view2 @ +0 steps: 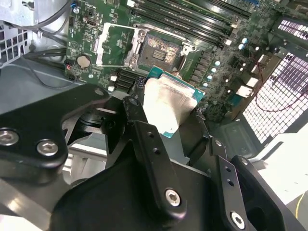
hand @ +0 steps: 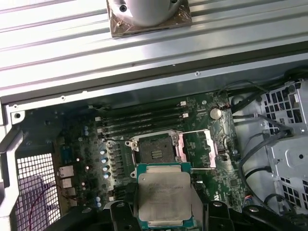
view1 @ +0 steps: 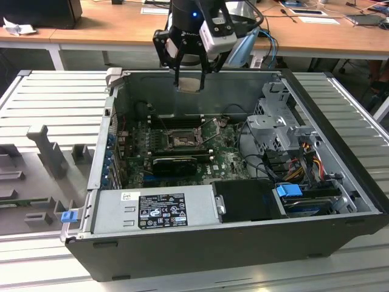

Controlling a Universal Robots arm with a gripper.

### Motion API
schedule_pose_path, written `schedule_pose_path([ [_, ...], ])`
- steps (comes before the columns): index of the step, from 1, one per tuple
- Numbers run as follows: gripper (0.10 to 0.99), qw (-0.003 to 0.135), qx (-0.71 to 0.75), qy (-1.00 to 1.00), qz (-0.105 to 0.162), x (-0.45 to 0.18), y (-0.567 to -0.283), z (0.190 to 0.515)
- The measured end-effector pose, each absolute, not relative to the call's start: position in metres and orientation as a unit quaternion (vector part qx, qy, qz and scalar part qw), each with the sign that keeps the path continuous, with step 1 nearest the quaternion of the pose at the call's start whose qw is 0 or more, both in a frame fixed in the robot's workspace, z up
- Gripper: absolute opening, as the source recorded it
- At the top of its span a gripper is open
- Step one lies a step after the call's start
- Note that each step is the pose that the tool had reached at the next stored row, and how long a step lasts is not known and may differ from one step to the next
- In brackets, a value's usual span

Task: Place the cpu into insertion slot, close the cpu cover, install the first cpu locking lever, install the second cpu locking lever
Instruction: 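Place the cpu into insertion slot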

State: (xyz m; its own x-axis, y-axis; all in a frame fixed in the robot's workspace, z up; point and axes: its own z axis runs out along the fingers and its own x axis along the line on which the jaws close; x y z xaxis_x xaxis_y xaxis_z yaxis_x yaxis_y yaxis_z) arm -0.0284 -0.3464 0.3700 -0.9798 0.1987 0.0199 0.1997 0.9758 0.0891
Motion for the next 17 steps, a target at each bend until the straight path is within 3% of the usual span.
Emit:
schedule_pose_path([
  [17, 0.529, 0.003, -0.151, -0.987, -0.045, -0.0315, -0.3465, 0.3673],
])
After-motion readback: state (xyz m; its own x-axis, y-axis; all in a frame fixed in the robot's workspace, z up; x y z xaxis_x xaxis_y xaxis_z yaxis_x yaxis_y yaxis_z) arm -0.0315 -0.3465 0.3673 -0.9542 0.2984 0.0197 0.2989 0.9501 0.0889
